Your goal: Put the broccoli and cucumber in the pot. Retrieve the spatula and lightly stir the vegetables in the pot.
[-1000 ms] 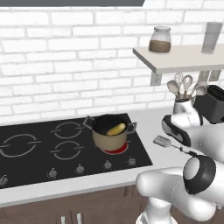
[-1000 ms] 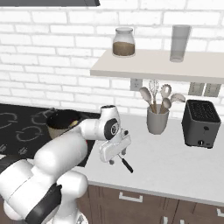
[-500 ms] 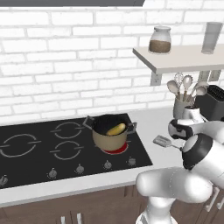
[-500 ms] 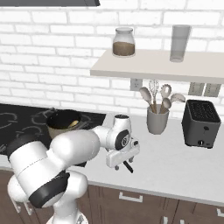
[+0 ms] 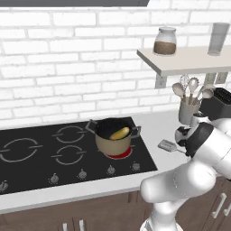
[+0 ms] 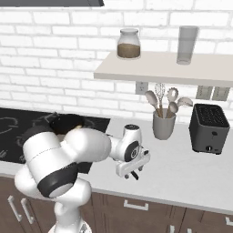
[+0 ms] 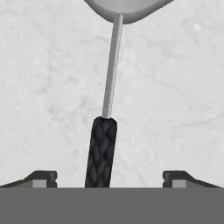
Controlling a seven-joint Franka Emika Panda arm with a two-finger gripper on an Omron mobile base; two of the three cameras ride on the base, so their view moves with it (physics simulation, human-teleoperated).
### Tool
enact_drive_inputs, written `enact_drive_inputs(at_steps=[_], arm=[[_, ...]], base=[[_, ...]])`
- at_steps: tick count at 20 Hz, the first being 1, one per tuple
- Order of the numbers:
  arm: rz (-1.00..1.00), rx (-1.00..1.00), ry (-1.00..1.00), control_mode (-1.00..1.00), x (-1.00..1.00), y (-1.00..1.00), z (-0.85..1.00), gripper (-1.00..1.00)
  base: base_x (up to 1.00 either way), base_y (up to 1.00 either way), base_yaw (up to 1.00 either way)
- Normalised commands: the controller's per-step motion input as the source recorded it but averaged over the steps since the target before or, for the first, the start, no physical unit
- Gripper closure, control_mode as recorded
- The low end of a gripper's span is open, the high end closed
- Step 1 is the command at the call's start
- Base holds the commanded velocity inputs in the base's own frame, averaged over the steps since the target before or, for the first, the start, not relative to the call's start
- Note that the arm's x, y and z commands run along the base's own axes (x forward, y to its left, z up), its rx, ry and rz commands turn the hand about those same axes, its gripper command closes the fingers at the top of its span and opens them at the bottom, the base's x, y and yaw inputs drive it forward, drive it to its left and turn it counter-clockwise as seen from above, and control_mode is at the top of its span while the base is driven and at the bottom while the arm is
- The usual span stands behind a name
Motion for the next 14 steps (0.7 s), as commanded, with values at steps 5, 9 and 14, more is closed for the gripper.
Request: enact_drive_inputs(at_steps=[5,9,14], arm=[[-0.02,0.0,-0.03,-1.0,0.0,-0.02,-0.22,-1.0],[-0.07,0.0,-0.01,-1.0,0.0,-0.04,-0.14,-1.0],[-0.05,-0.03,-0.04,-1.0,-0.15,0.0,-0.4,1.0]], base=[[0.0,0.0,0.0],[0.0,0.0,0.0],[0.0,0.0,0.0]])
